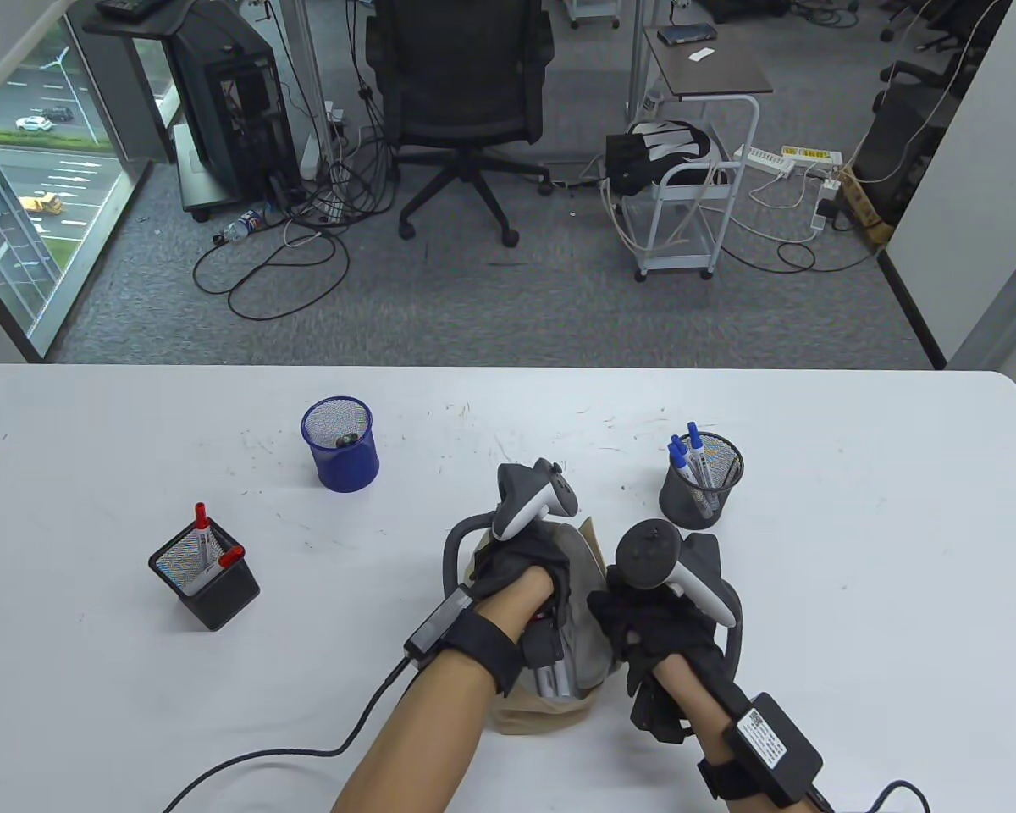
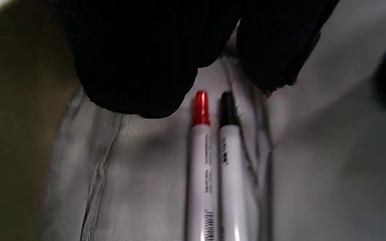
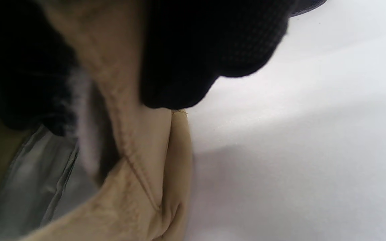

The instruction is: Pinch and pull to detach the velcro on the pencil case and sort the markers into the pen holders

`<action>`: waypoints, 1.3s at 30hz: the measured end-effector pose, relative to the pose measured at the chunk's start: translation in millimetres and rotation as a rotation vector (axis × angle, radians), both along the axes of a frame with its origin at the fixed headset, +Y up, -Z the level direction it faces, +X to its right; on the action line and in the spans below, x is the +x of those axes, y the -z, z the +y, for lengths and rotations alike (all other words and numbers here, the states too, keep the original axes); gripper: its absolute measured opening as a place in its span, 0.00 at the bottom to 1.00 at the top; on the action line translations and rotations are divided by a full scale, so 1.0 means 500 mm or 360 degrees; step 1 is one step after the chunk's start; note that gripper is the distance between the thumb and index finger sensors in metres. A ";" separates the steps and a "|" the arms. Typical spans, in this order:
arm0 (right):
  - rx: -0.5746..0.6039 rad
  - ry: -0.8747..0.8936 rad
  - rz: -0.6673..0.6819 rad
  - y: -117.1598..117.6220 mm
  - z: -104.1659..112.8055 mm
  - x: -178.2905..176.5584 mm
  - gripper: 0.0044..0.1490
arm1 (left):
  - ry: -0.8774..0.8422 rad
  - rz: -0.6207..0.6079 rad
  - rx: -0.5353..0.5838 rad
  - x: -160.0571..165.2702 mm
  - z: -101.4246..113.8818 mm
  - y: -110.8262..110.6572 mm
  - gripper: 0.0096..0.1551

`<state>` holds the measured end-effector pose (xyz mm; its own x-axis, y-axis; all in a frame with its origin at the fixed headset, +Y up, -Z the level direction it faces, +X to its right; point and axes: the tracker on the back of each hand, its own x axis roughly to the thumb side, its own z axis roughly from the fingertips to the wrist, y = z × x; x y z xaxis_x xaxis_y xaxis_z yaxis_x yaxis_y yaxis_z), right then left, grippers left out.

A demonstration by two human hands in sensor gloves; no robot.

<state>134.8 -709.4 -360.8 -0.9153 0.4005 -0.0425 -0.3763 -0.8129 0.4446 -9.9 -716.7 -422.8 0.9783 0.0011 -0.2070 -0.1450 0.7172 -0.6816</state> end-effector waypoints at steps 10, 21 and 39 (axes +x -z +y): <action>-0.0002 0.0003 0.0002 -0.001 0.000 0.000 0.37 | 0.0328 -0.0130 0.0109 0.048 -0.054 -0.007 0.43; 0.0014 -0.0016 0.0003 -0.002 0.001 -0.003 0.37 | 0.0230 -0.0085 0.0135 0.031 -0.051 -0.022 0.43; 0.0018 -0.0023 0.0001 -0.004 0.001 -0.005 0.37 | -0.0313 0.0382 0.1189 -0.305 0.356 -0.017 0.29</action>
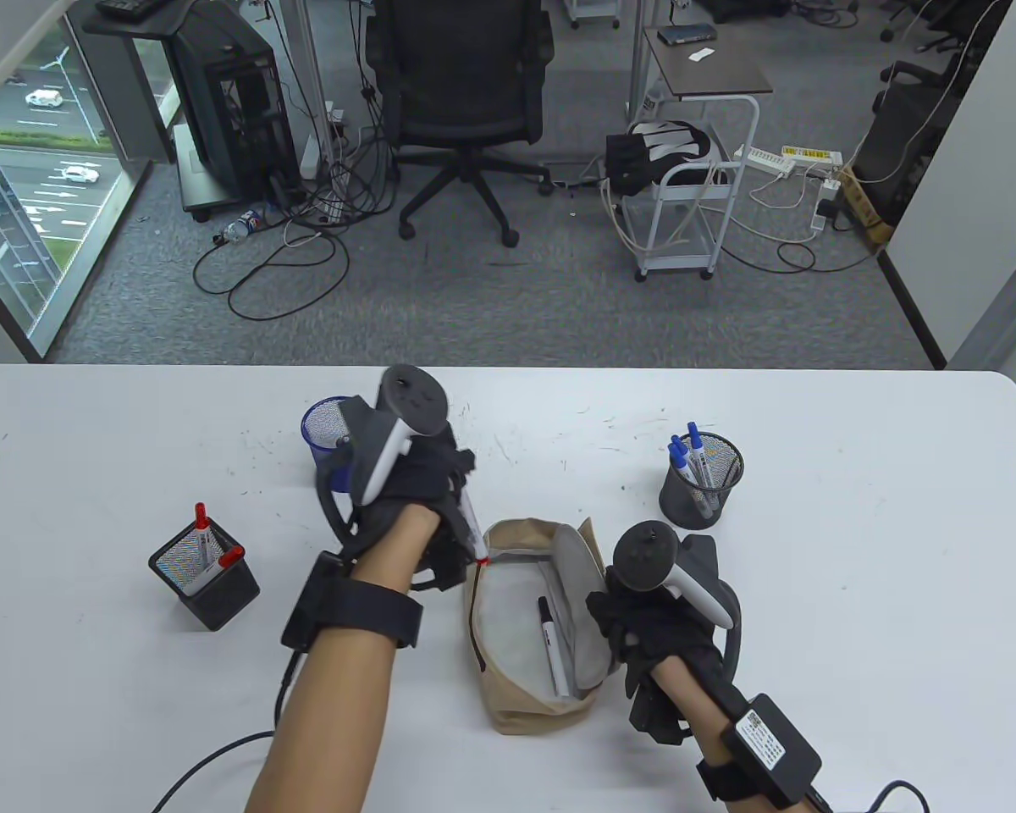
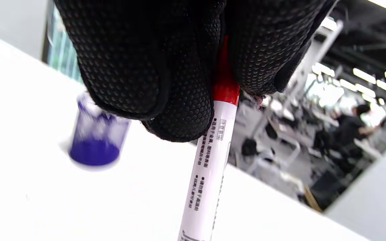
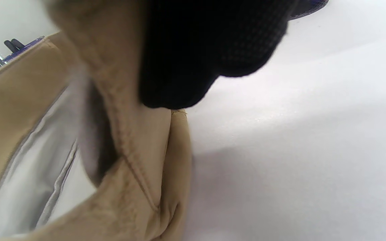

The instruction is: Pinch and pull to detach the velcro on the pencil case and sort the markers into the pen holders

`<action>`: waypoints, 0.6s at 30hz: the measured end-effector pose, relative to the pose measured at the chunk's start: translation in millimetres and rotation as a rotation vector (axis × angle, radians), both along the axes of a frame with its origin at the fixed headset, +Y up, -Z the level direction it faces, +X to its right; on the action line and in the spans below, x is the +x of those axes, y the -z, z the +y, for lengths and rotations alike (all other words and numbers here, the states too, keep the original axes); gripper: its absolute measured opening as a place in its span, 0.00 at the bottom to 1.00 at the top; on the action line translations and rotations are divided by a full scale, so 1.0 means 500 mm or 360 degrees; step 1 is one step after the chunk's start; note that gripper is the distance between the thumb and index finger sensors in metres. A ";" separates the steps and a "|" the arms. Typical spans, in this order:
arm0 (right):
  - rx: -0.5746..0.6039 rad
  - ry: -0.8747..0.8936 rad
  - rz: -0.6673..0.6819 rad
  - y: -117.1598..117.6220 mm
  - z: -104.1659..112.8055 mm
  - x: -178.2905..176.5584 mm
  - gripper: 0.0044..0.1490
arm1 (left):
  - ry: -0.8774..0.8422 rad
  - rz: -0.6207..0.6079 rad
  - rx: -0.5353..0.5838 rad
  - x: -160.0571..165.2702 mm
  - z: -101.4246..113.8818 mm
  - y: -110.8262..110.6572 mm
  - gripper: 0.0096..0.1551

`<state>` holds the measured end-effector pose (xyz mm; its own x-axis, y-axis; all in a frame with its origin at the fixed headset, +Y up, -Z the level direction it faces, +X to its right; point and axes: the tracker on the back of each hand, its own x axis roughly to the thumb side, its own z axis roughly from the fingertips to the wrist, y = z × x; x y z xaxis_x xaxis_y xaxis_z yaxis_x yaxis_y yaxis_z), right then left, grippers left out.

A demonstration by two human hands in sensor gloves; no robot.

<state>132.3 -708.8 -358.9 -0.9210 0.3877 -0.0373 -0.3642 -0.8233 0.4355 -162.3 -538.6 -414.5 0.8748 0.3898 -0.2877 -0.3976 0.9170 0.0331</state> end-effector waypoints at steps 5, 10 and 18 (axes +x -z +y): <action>0.0006 -0.0007 0.0003 0.000 0.000 -0.002 0.37 | 0.0120 0.0284 0.0073 -0.145 0.041 -0.029 0.28; 0.0008 -0.0008 0.0004 -0.001 0.000 -0.002 0.37 | 0.0365 0.0548 0.0039 -0.250 0.015 -0.060 0.28; 0.0008 -0.0007 0.0006 0.000 0.000 -0.002 0.37 | 0.0518 0.0692 -0.0015 -0.316 -0.043 -0.085 0.29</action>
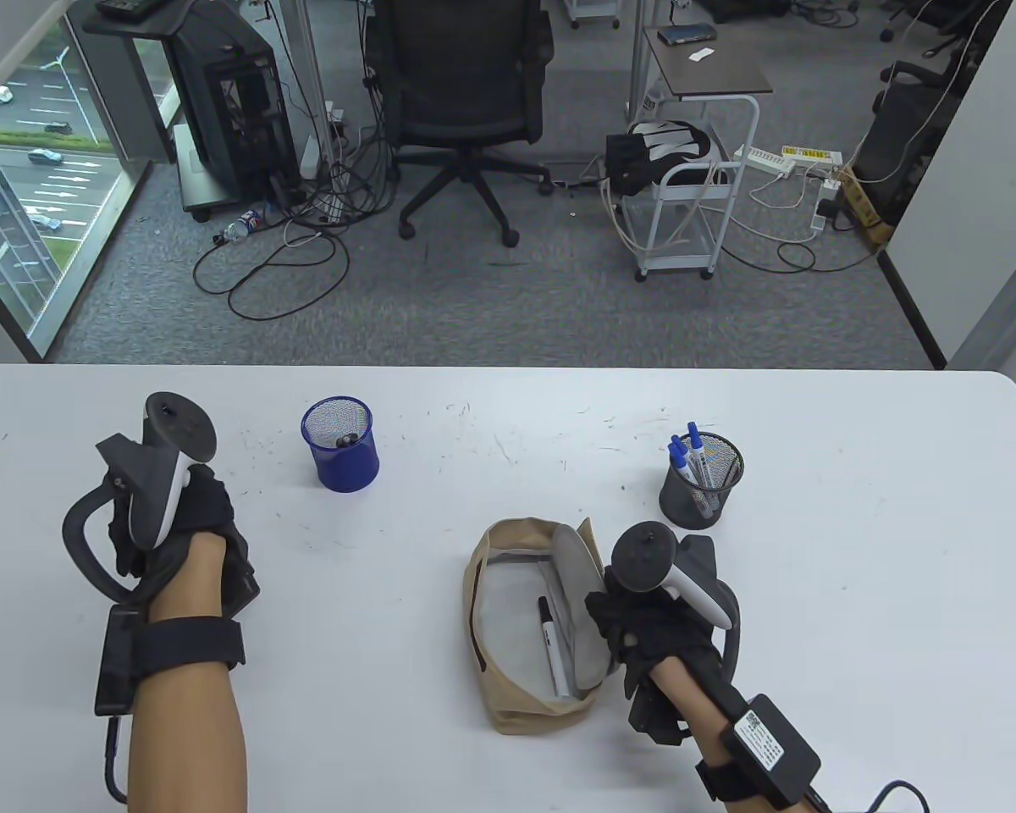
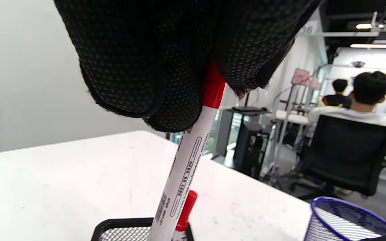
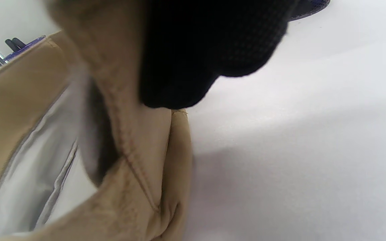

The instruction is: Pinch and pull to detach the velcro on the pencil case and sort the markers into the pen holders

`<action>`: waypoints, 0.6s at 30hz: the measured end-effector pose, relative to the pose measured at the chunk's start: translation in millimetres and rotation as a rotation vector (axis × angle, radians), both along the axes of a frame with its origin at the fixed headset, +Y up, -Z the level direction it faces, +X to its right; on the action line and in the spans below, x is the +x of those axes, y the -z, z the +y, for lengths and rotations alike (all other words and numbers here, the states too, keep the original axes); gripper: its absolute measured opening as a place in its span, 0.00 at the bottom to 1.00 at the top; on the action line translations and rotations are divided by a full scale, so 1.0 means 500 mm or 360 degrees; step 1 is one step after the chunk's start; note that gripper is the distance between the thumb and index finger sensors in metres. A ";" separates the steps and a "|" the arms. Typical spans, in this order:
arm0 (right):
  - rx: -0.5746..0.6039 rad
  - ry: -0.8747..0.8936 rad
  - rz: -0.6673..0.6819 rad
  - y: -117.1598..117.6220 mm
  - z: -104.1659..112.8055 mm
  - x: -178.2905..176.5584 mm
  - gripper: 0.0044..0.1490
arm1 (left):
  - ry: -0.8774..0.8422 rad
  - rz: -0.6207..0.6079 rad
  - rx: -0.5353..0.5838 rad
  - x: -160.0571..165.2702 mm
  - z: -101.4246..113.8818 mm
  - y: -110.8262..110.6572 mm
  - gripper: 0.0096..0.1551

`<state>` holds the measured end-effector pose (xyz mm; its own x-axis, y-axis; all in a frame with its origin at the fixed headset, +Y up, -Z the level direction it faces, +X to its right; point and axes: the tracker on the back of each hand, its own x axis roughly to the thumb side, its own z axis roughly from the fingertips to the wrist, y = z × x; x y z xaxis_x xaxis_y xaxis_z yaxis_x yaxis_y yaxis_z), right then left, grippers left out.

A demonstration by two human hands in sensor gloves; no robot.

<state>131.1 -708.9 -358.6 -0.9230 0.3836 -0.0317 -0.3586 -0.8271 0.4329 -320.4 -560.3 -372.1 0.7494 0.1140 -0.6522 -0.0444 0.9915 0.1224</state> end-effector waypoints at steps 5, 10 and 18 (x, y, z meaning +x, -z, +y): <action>0.0000 -0.0001 0.0001 0.000 0.000 -0.001 0.37 | -0.0022 -0.0076 -0.0053 0.018 -0.022 0.004 0.31; 0.0003 -0.0003 0.0002 0.000 0.000 -0.001 0.37 | -0.0164 -0.0283 -0.0072 0.106 -0.018 0.026 0.29; 0.0001 0.0001 0.0004 -0.001 0.000 -0.001 0.37 | -0.0473 -0.0758 -0.0264 0.353 -0.030 0.046 0.30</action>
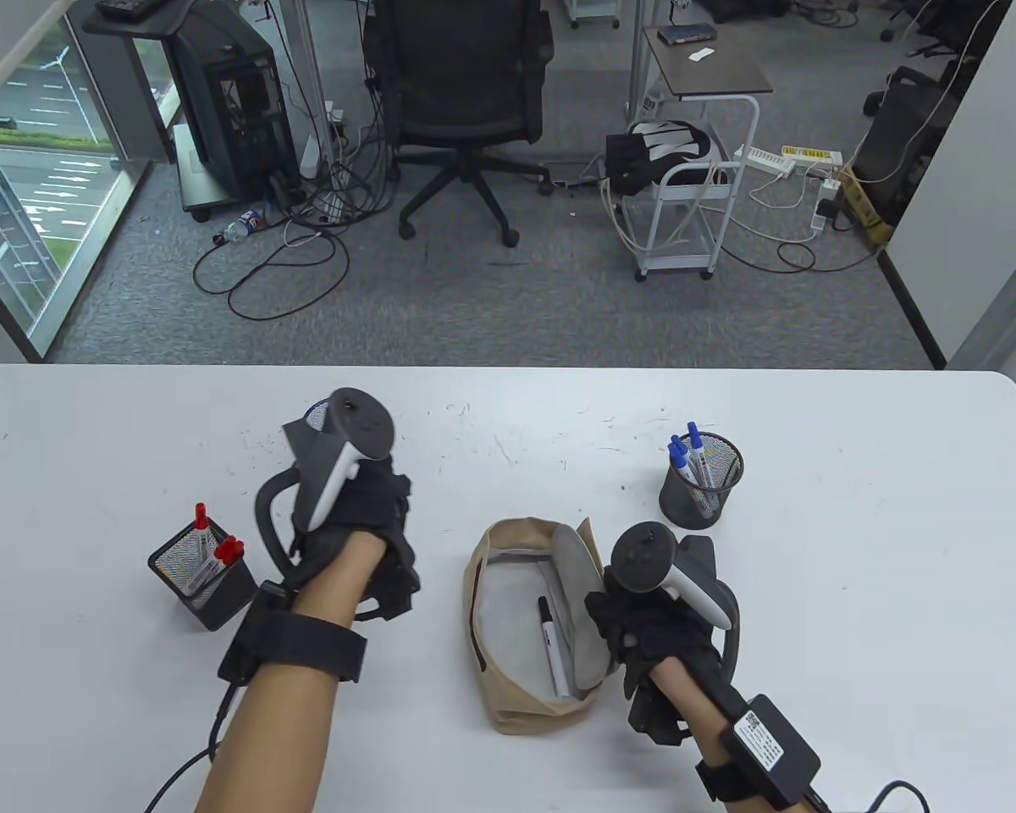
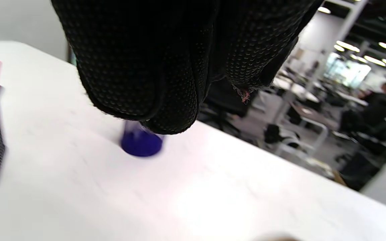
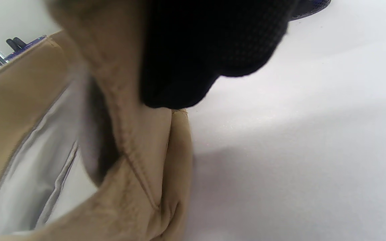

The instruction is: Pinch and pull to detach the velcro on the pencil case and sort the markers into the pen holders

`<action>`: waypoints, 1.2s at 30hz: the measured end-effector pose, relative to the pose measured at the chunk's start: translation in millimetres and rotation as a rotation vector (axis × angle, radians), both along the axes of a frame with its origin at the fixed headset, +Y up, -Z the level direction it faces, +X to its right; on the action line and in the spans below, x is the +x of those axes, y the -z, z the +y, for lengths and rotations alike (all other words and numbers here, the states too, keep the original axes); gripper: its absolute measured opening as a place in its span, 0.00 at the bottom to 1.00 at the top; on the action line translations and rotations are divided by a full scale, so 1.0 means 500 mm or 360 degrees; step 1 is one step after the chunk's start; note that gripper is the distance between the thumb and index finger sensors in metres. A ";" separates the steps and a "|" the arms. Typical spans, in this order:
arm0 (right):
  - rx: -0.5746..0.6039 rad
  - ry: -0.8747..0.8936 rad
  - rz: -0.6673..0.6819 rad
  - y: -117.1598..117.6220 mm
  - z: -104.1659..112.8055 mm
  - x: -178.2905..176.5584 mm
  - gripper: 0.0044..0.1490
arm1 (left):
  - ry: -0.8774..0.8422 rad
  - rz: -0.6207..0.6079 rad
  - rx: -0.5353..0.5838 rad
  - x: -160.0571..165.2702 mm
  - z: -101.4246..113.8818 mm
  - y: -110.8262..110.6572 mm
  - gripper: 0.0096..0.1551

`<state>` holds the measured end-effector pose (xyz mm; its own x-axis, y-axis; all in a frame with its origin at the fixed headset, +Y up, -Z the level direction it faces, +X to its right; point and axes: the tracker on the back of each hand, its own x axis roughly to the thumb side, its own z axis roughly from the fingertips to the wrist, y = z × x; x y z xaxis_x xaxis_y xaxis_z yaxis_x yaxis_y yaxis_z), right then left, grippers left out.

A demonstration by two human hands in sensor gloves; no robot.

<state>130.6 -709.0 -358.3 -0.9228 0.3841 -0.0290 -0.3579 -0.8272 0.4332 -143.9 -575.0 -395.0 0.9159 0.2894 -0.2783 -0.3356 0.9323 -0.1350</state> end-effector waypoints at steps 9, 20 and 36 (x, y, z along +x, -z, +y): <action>0.0002 -0.0002 0.0010 0.000 0.000 0.000 0.37 | 0.0137 -0.0357 -0.0378 0.212 -0.128 0.001 0.32; -0.0010 0.0012 0.0007 0.000 0.000 0.001 0.37 | 0.0263 -0.0300 -0.0833 0.280 -0.297 0.033 0.41; 0.0004 0.0000 0.0009 -0.001 -0.001 -0.001 0.37 | 0.0509 -0.0223 -0.0754 0.311 -0.346 0.036 0.40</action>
<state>130.0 -709.4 -357.8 -0.9231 0.3840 -0.0228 -0.3553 -0.8284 0.4330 11.4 -748.1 -413.0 0.9745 -0.1336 -0.1801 0.0032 0.8115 -0.5844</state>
